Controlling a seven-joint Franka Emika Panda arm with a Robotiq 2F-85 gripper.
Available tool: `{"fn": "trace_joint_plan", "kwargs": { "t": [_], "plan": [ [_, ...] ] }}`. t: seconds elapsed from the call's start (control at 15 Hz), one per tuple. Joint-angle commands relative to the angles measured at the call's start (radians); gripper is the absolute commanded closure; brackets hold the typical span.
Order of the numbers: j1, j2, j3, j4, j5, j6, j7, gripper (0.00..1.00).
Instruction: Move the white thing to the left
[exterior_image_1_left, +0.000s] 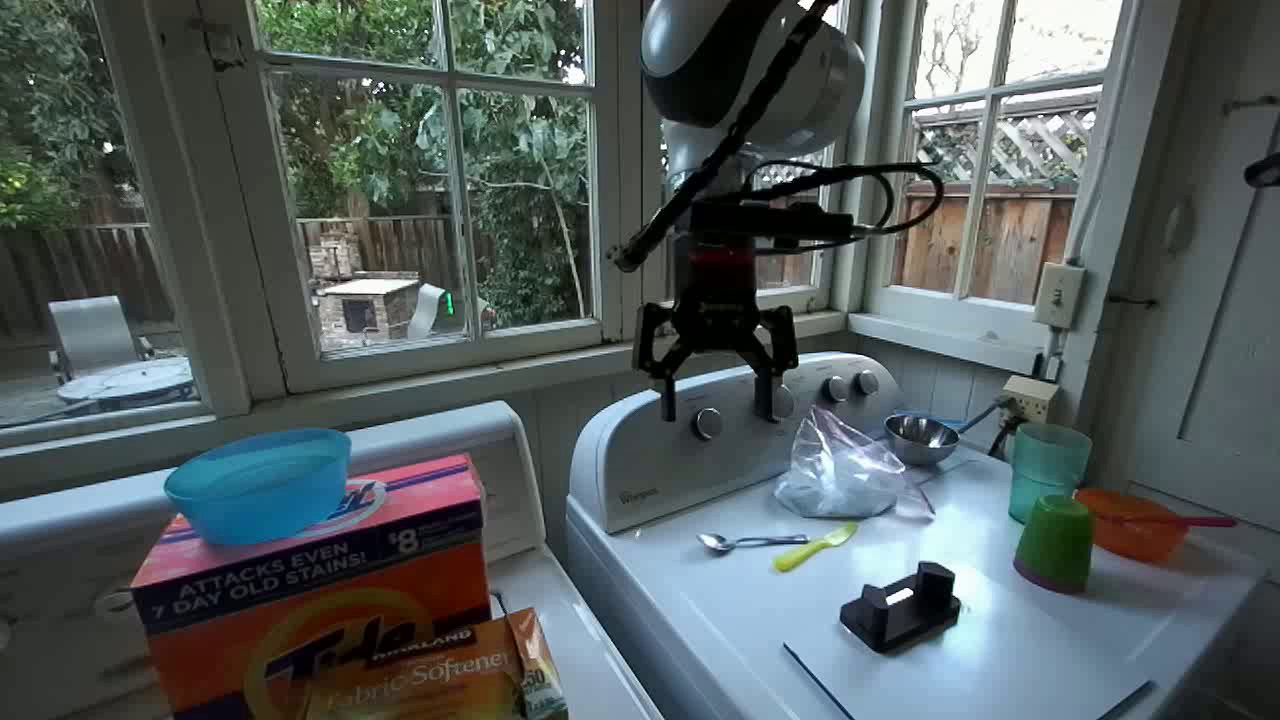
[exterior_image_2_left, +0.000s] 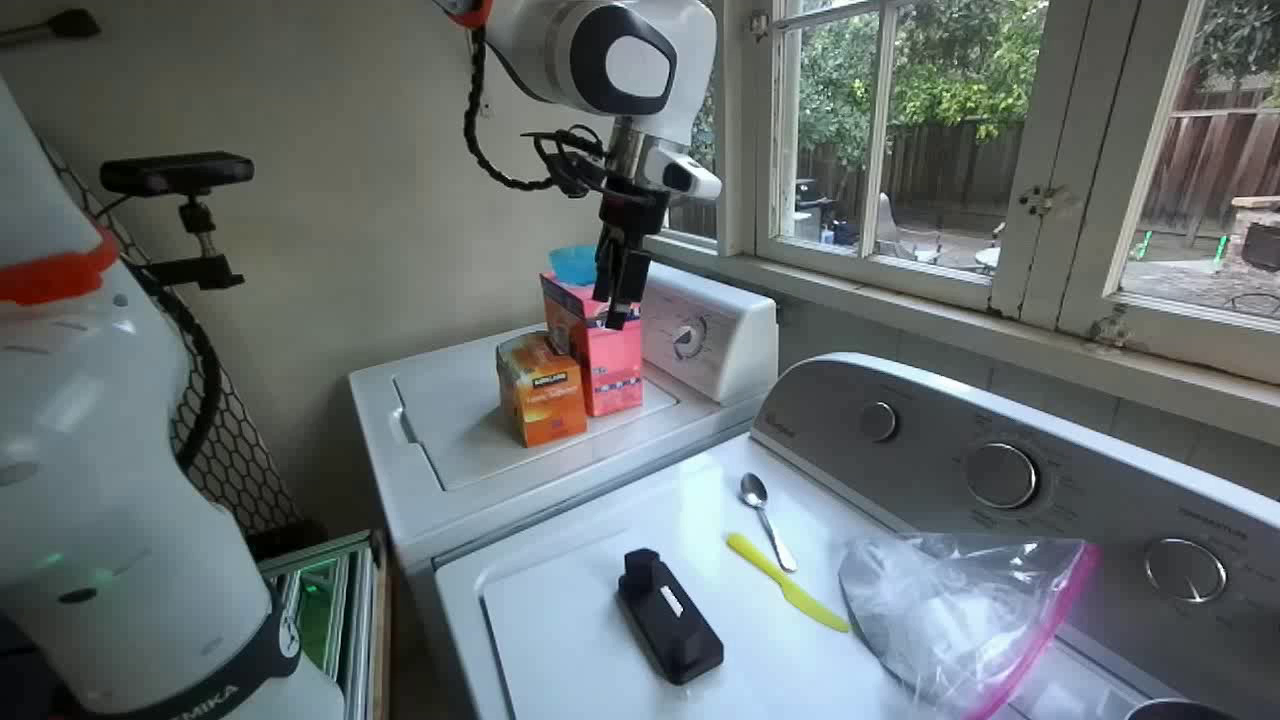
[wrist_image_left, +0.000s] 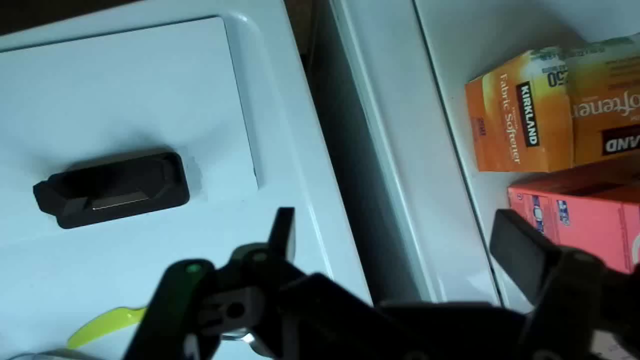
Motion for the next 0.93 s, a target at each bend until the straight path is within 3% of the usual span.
{"fn": "trace_joint_plan", "kwargs": {
  "t": [0.0, 0.53, 0.87],
  "plan": [
    [0.012, 0.000, -0.011, 0.001, -0.001, -0.002, 0.001, 0.00],
    [0.009, -0.002, -0.015, -0.006, -0.002, 0.006, 0.006, 0.00],
    [-0.020, -0.027, -0.056, -0.092, -0.023, 0.024, 0.122, 0.00]
  ]
}}
